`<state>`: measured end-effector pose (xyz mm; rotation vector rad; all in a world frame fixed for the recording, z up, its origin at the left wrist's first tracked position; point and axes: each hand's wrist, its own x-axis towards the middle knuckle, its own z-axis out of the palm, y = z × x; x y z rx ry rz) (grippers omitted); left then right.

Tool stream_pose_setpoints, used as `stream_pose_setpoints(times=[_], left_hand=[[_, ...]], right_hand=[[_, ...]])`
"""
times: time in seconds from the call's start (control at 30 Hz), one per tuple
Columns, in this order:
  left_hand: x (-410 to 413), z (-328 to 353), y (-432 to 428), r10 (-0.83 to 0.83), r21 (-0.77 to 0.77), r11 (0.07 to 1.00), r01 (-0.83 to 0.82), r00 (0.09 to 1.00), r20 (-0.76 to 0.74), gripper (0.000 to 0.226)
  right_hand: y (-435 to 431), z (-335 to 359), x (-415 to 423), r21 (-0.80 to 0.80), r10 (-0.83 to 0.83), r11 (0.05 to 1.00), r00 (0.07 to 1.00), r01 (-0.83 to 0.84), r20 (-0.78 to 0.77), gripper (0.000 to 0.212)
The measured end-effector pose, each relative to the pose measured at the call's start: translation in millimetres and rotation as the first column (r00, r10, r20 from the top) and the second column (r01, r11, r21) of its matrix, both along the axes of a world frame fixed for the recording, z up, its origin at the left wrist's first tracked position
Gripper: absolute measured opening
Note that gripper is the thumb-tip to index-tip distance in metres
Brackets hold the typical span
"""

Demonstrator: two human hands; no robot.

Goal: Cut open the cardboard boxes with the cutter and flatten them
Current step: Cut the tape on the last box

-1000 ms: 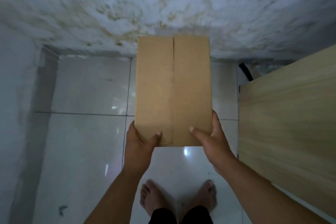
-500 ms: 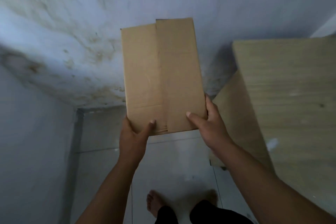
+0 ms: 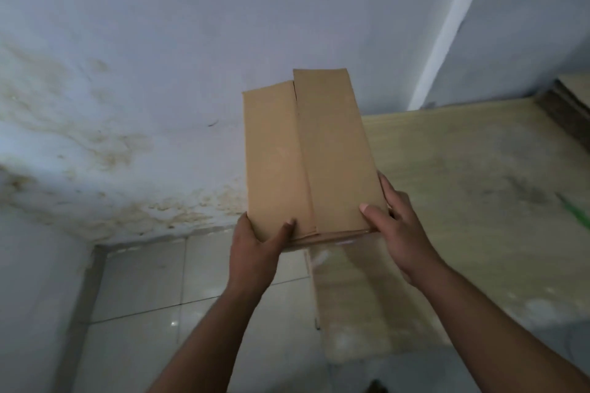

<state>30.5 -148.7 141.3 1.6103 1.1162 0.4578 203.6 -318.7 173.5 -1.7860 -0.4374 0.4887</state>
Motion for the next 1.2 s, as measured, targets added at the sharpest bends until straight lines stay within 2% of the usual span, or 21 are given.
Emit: stream_pose_setpoints(times=[0.17, 0.33, 0.4, 0.5, 0.57, 0.63, 0.7, 0.77, 0.83, 0.9, 0.97, 1.0, 1.03, 1.1, 1.17, 1.2], left_hand=[[74.1, -1.6, -80.8, -0.119, 0.047, 0.991, 0.124, 0.987, -0.109, 0.08], [131.1, -2.1, -122.5, -0.246, -0.025, 0.969, 0.246, 0.954, -0.173, 0.085], [152.5, -2.4, -138.4, -0.323, -0.039, 0.946, 0.321, 0.93, -0.178, 0.085], [182.9, -15.7, -160.3, -0.394, -0.096, 0.919, 0.383, 0.905, -0.158, 0.114], [202.3, -22.0, -175.0, -0.445, -0.176, 0.889, 0.423, 0.888, -0.115, 0.125], [222.5, -15.9, -189.7, -0.525, -0.232, 0.837, 0.496, 0.846, -0.087, 0.121], [242.4, -4.0, -207.0, -0.601, -0.26, 0.777, 0.574, 0.799, -0.033, 0.096], [261.8, 8.3, -219.2, -0.605, -0.359, 0.723, 0.591, 0.792, 0.085, 0.075], [280.9, 25.1, -223.3, -0.571, -0.495, 0.653, 0.573, 0.802, 0.175, 0.07], [294.3, 39.5, -221.2, -0.512, -0.591, 0.608, 0.53, 0.831, 0.219, 0.081], [309.5, 47.3, -214.3, -0.497, -0.644, 0.565, 0.516, 0.836, 0.234, 0.116], [314.9, 49.3, -213.0, -0.503, -0.653, 0.555, 0.515, 0.833, 0.23, 0.13], [318.4, 51.7, -213.0, -0.514, -0.644, 0.562, 0.519, 0.829, 0.219, 0.133], [324.7, 54.0, -215.9, -0.501, -0.624, 0.598, 0.504, 0.842, 0.2, 0.112], [330.8, 51.2, -219.2, -0.426, -0.624, 0.636, 0.454, 0.881, 0.207, 0.083], [334.5, 49.1, -223.2, -0.355, -0.635, 0.65, 0.417, 0.906, 0.231, 0.073]], right_hand=[[-88.5, 5.5, 67.6, -0.064, -0.044, 0.997, 0.999, 0.045, 0.011, 0.066], [-141.9, 18.1, 112.1, -0.08, -0.085, 0.993, 0.996, 0.087, 0.024, 0.069], [-156.6, 26.7, 125.6, -0.096, -0.093, 0.99, 0.991, 0.102, 0.097, 0.069], [-168.8, 42.5, 137.1, -0.191, -0.136, 0.965, 0.964, 0.181, 0.229, 0.068], [-173.0, 51.8, 146.3, -0.255, -0.155, 0.93, 0.912, 0.264, 0.379, 0.073], [-176.3, 60.2, 156.6, -0.325, -0.096, 0.901, 0.863, 0.287, 0.496, 0.075], [-178.6, 66.7, 163.7, -0.443, 0.041, 0.853, 0.81, 0.277, 0.585, 0.076], [-180.3, 69.8, 167.5, -0.571, 0.197, 0.77, 0.745, 0.285, 0.637, 0.078], [-181.1, 68.8, 171.8, -0.659, 0.325, 0.691, 0.686, 0.298, 0.651, 0.079], [-183.4, 66.9, 174.5, -0.69, 0.351, 0.661, 0.691, 0.296, 0.632, 0.077], [-188.8, 69.8, 180.5, -0.656, 0.305, 0.71, 0.727, 0.256, 0.615, 0.07], [-192.4, 71.3, 184.4, -0.596, 0.25, 0.774, 0.761, 0.214, 0.598, 0.066], [-195.4, 72.6, 190.1, -0.501, 0.176, 0.849, 0.803, 0.17, 0.57, 0.062], [-202.0, 74.0, 206.0, -0.269, -0.001, 0.953, 0.893, 0.137, 0.449, 0.054], [-208.1, 72.7, 227.1, -0.144, -0.108, 0.977, 0.951, 0.155, 0.29, 0.045], [-211.0, 70.7, 240.8, -0.12, -0.101, 0.984, 0.967, 0.132, 0.234, 0.038]])
